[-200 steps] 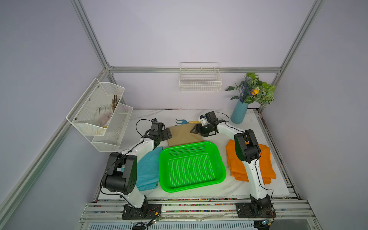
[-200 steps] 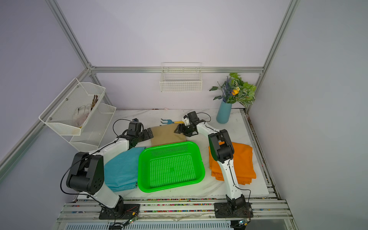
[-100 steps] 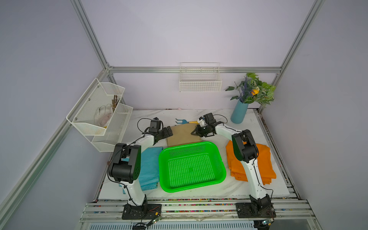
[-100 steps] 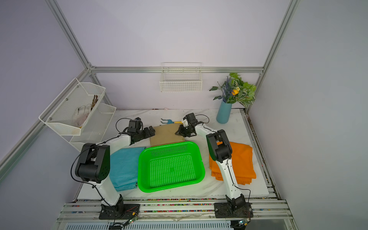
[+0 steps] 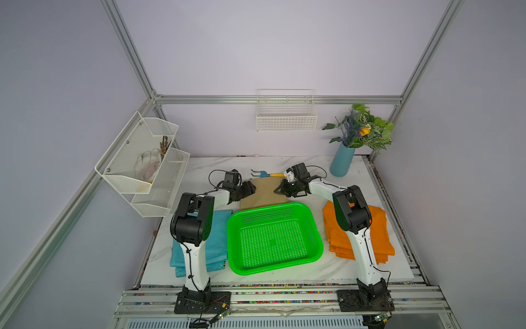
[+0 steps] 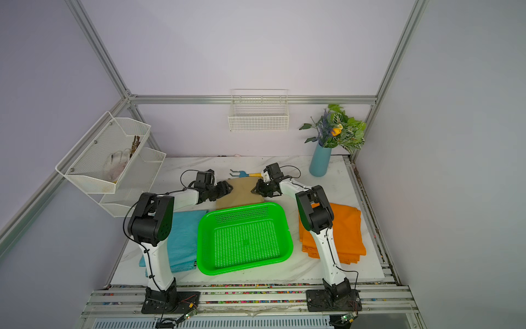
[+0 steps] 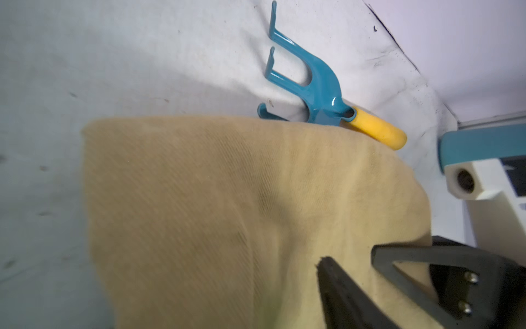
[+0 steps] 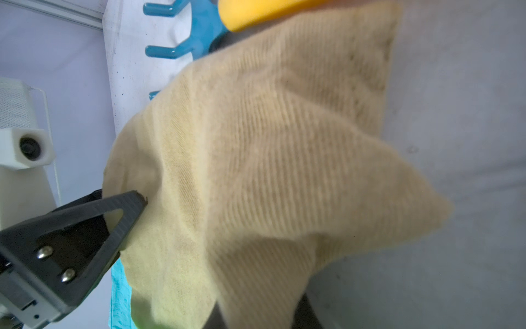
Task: Put the folded long pants in the basket
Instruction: Pick up the long pant at the center of the board.
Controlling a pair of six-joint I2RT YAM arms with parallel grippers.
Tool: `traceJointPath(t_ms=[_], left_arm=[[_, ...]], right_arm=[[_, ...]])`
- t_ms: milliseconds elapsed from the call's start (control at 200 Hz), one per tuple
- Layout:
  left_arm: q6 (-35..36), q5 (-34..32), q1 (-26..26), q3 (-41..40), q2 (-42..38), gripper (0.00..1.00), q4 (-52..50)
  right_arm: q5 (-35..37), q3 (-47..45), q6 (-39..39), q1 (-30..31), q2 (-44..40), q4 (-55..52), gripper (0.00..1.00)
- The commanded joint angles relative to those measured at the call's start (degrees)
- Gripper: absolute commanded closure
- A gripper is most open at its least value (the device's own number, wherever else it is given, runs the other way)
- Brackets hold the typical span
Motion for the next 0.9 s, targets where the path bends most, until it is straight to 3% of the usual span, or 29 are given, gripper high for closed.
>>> traceJointPath(t_ms=[0, 15, 255, 550, 680, 895], left_arm=[[-3.45, 6.47, -1.84, -0.4, 3.45, 0.9, -2.51], [-3.93, 6.32, -1.89, -0.32, 3.44, 1.0, -2.7], [-5.25, 4.42, -1.89, 8.85, 1.36, 1.0, -9.94], [-2.72, 0.85, -1.94, 19.65, -8.48, 1.0, -16.51], [-2.86, 0.64, -2.14, 18.76, -13.74, 1.0, -18.48], [-3.99, 1.36, -4.14, 9.57, -26.42, 1.0, -20.24]], right_arm=[[2.73, -0.72, 1.3, 0.03, -0.55, 1.46, 1.0], [2.76, -0.58, 1.3, 0.06, -0.48, 1.46, 1.0], [3.55, 4.41, 1.59, -0.02, -2.51, 1.09, 1.0], [3.91, 13.14, 0.2, -0.6, -10.3, -1.25, 1.0], [4.16, 12.97, -1.25, -0.73, -14.99, -3.34, 1.0], [4.84, 6.46, -5.97, -0.46, -25.77, -8.87, 1.0]])
